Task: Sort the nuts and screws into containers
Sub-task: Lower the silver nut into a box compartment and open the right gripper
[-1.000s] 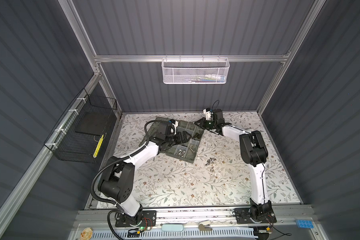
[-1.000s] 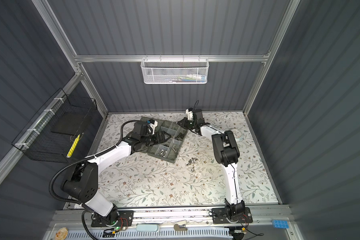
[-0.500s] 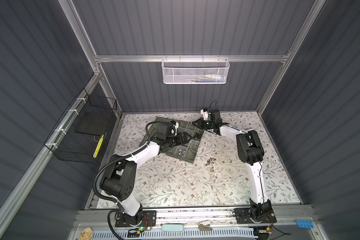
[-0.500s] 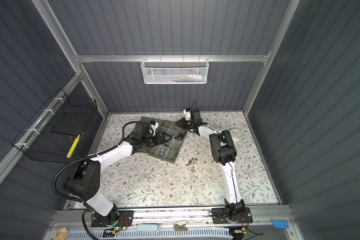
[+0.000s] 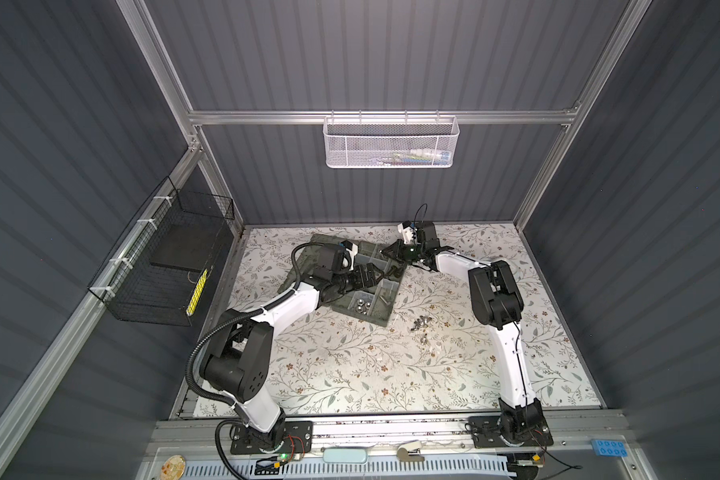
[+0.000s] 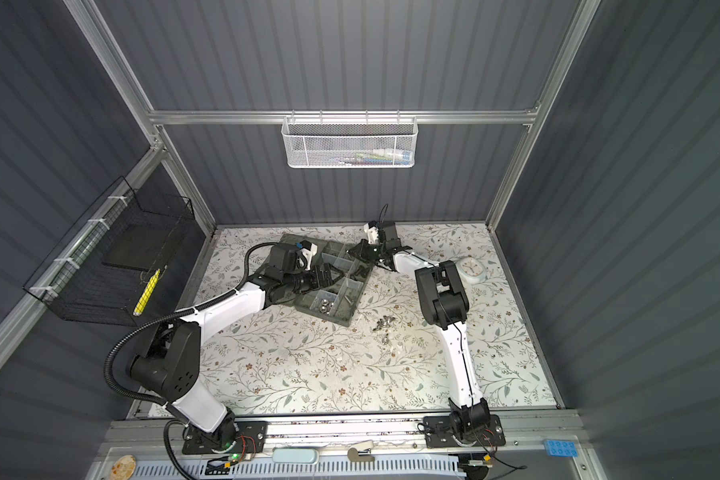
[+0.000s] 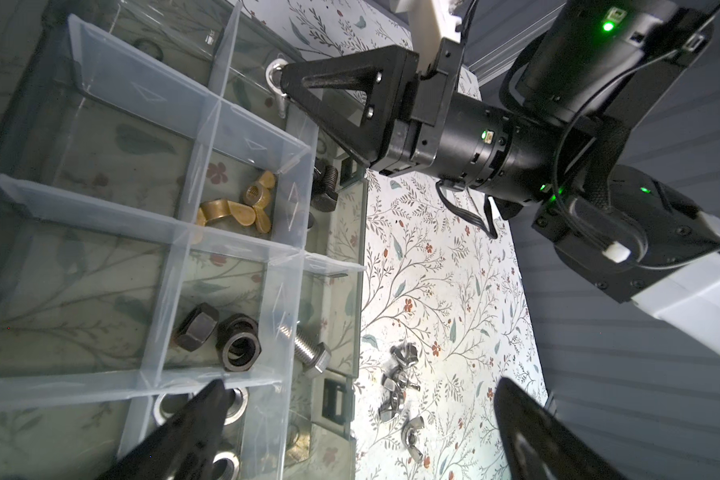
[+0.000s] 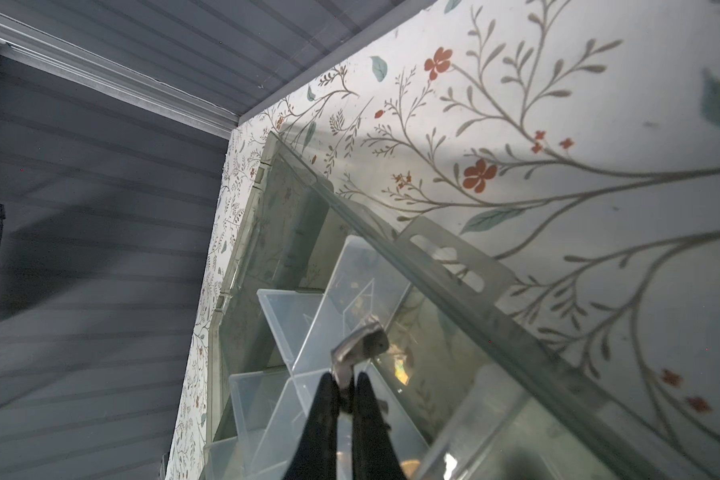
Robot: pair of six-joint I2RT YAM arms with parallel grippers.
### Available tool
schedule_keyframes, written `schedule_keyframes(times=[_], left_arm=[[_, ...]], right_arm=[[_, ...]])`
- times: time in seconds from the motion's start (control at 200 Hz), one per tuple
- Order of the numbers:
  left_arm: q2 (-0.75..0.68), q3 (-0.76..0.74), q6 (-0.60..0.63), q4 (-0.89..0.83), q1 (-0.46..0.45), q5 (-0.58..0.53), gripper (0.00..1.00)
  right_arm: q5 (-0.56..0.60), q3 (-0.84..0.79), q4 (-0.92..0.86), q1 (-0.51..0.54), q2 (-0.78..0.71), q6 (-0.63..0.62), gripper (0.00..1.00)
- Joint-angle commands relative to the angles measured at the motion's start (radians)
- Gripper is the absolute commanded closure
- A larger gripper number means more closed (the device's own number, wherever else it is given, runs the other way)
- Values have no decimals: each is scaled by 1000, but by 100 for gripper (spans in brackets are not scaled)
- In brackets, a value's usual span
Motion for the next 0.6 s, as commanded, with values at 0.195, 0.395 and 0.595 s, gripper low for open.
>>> schedule_keyframes(times=[0.195, 0.395, 0.595], left_arm=[[15, 3, -10, 7, 5, 16, 0], [13, 3, -10, 7, 6, 16, 0], [18, 3, -14, 10, 6, 19, 0]], right_arm=[[17, 21, -48, 4, 20, -26, 94], [16, 21, -50, 4, 21, -25, 90], [16, 23, -50, 4, 20, -25, 87]])
